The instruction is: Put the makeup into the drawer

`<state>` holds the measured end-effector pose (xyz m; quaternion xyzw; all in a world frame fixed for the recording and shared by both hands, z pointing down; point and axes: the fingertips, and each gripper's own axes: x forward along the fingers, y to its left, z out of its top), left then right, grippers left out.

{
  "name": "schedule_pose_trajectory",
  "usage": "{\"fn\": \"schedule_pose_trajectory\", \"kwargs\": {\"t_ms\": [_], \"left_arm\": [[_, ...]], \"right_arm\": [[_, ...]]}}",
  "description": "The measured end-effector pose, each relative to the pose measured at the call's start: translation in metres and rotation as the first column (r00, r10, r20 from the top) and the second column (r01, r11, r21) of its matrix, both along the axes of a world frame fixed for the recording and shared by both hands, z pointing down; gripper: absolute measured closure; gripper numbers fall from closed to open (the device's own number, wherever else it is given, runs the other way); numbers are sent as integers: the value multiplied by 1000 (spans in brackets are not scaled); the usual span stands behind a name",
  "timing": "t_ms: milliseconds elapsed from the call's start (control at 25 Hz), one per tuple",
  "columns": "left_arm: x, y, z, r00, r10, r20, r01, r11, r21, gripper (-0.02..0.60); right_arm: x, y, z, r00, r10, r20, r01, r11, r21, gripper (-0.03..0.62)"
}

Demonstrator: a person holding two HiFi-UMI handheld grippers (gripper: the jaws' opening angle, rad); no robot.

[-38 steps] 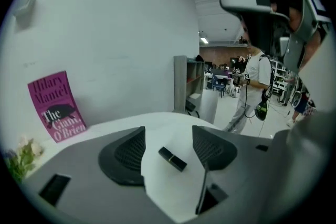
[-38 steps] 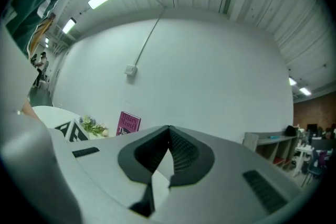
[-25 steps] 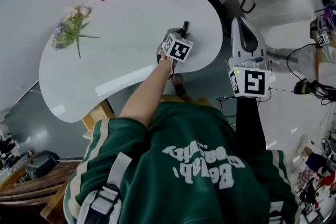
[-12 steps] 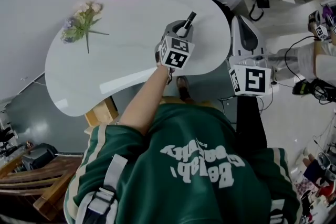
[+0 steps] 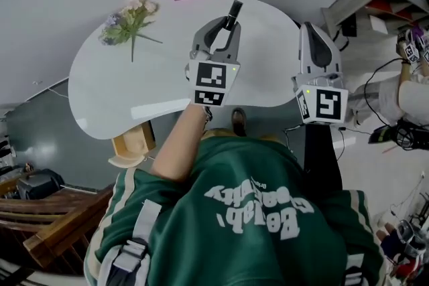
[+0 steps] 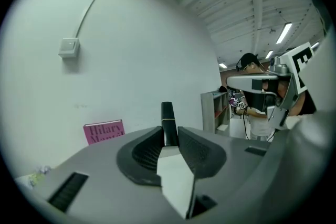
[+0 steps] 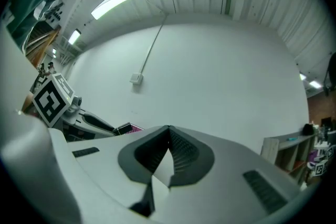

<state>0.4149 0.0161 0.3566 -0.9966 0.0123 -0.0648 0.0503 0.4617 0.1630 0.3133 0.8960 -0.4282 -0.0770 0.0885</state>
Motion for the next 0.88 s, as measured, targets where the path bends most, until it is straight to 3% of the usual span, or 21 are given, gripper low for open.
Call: {"fn": "schedule_pose_trajectory", "kwargs": {"t_ms": [200, 440, 640, 880], "left_arm": [[-29, -34, -10, 996, -84, -20, 84, 996, 5, 469], [-95, -90, -10, 977, -212, -13, 212, 977, 20, 469], [-165, -149, -15, 931, -364, -12, 365, 931, 25, 469], [-261, -196, -24, 858, -513, -11, 513, 857, 47, 469]], "right_arm": [[-17, -50, -9, 993, -114, -13, 114, 993, 2, 585], [-64, -126, -3, 961, -277, -5, 277, 961, 4, 585], [-116, -194, -9, 909, -417, -1, 417, 909, 14, 585], [-196, -263, -11, 822, -569, 9, 568, 822, 31, 585]]}}
